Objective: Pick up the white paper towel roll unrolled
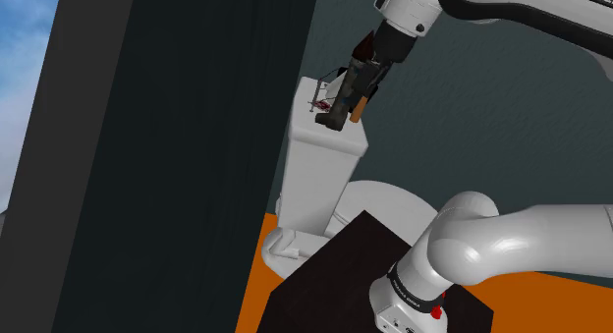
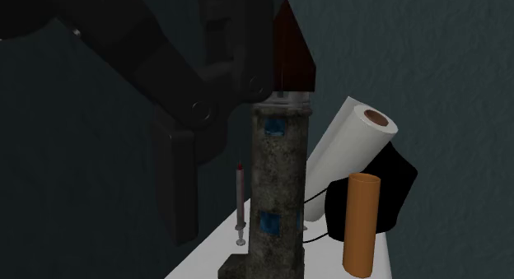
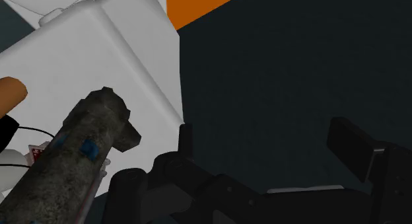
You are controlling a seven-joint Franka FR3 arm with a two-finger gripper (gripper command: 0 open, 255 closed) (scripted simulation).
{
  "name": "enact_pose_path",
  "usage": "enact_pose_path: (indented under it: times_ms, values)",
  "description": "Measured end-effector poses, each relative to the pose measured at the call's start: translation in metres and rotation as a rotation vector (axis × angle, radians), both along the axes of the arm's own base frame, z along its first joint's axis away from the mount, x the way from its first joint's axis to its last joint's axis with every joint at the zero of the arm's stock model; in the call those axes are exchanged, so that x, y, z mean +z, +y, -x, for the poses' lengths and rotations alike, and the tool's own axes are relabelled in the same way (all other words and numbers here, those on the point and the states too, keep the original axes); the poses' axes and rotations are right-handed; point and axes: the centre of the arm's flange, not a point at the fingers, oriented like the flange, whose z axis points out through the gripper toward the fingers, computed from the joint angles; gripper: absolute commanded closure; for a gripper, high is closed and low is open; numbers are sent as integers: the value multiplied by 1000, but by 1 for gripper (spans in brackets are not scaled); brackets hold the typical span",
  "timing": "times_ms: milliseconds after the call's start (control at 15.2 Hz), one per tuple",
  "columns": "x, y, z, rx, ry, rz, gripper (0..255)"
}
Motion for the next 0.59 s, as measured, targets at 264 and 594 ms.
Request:
enact_pose_path:
  times_ms: [264,594]
  values:
    - [1,-23,-13,0,-1,3,0]
    - [11,-79,-38,1,-3,12,0]
